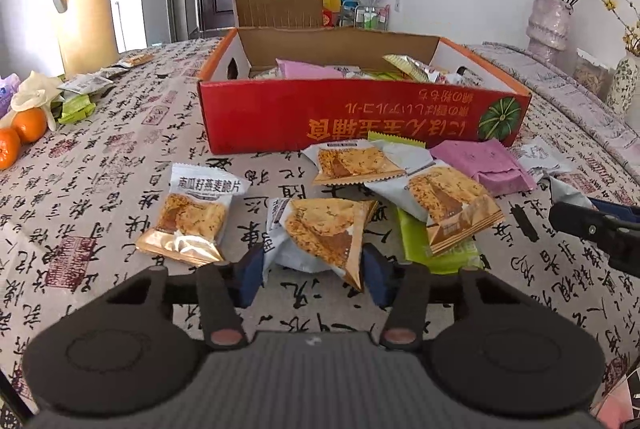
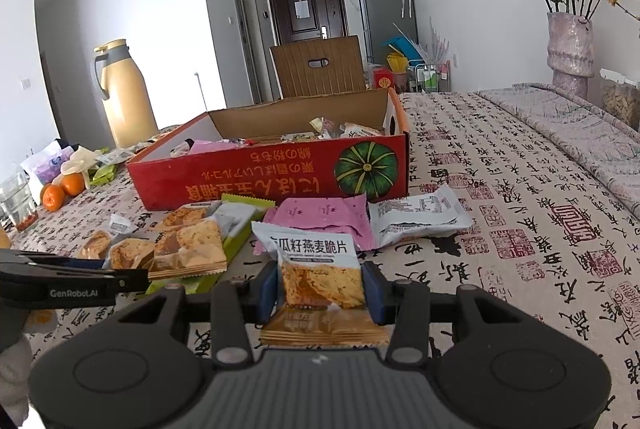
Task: Organize snacks
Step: 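Lift both packets and carry them over the cardboard box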
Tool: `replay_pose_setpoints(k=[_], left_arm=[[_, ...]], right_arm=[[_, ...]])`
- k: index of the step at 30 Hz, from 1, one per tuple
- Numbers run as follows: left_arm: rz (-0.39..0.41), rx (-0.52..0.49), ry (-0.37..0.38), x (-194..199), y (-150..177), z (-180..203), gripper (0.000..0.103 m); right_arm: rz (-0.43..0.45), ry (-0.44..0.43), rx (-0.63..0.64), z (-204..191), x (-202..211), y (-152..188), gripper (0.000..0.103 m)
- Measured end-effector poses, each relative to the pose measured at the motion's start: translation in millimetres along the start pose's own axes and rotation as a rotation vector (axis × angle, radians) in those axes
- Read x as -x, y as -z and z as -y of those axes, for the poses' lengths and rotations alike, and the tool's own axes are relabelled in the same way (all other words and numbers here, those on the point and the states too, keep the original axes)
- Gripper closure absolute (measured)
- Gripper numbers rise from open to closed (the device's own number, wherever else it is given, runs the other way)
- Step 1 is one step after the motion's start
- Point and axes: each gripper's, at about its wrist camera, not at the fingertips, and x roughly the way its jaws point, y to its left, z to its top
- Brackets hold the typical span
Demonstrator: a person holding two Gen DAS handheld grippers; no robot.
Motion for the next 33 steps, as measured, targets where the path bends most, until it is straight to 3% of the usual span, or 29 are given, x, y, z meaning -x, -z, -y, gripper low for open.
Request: replay_pose_setpoints(k=[7,15,33], left_arm=[[0.079,0.002,-0.011,27.5,-12.5,-0.6,0.052],[0.178,-0.003,-0.003,43.1,-54.3,4.6,0.052],[0.227,0.031,-0.037,-3.7,-133.8,10.6,0.051]], right_arm=[[0.023,-0.005,0.009,-3.4,7.5,-5.3,0.060],[0.074,-0.013,0.025,-10.5,1.9,-31.4,0.060],[0.164,-0.017,0.074,-17.8,-62.9,-115.0,0.060]])
